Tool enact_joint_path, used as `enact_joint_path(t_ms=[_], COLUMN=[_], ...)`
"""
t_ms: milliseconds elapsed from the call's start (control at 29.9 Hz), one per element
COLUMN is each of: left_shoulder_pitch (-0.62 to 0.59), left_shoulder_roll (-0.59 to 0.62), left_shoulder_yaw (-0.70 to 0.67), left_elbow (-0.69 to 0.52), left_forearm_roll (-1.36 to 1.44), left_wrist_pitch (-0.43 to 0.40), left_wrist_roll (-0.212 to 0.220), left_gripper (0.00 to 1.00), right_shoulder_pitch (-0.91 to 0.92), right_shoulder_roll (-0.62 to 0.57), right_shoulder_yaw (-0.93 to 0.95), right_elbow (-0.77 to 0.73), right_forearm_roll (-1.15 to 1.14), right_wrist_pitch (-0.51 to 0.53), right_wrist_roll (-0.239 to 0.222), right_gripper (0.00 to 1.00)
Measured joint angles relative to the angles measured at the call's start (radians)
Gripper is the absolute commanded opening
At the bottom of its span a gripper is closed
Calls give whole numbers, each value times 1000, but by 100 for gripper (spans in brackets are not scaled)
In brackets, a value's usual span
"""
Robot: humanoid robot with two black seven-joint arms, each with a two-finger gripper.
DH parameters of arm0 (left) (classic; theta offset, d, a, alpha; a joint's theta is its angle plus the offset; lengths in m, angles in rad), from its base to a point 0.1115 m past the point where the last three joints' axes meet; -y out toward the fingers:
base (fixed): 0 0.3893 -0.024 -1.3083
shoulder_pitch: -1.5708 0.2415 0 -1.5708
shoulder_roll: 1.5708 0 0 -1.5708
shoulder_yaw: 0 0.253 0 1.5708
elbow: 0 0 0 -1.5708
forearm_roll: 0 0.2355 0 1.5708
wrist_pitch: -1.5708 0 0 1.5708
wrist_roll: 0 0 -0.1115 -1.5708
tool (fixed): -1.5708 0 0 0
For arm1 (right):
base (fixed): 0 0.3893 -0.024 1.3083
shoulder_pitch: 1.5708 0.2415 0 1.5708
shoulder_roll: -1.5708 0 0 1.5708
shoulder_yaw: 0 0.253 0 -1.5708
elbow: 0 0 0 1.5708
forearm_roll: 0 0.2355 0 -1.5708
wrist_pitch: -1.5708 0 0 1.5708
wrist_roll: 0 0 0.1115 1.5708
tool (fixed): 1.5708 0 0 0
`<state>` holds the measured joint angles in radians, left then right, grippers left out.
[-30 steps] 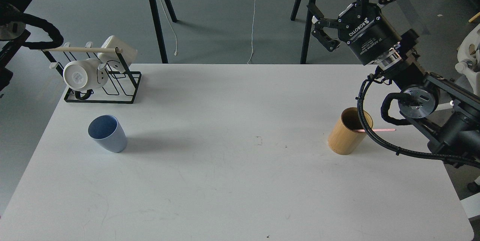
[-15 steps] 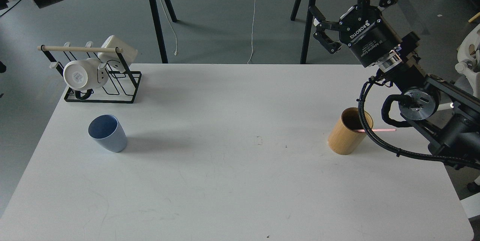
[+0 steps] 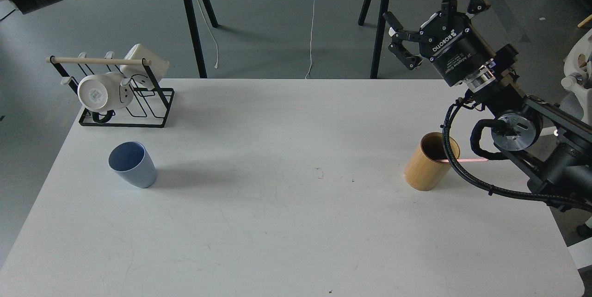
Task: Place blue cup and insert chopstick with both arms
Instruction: 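Swing the left arm out and back down toward the blue cup, then close the left gripper around the blue cup's rim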
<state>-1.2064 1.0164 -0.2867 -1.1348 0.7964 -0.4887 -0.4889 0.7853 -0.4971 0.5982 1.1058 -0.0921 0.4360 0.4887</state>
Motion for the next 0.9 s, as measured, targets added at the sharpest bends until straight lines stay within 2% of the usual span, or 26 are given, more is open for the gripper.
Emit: enact_joint_path(t_ms=[100,201,401,702,903], left_shoulder_pitch=[2,2,1,31,107], left_shoulder_roll=[0,1,28,108,98], left_shoulder_yaw=[28,86,224,379,392], left_elbow=[0,0,-2,1,9], left_forearm_roll=[72,298,710,1045,1088], left_wrist_pitch=[0,12,125,224,250], left_wrist_roll=[0,0,0,0,0], left_gripper=[100,100,100,100,100], right_shoulder_pitch=[-4,-4,-8,-29,-40], right_shoulder_roll=[-1,-1,-3,-1,3], right_shoulder_yaw=[0,1,1,1,1], right_elbow=[0,1,2,2,3], right_forearm_roll=[0,0,0,0,0], right_wrist_pitch=[-2,-5,-7,-8,-17], right_wrist_roll=[0,0,0,0,0], right_gripper=[99,99,99,99,99])
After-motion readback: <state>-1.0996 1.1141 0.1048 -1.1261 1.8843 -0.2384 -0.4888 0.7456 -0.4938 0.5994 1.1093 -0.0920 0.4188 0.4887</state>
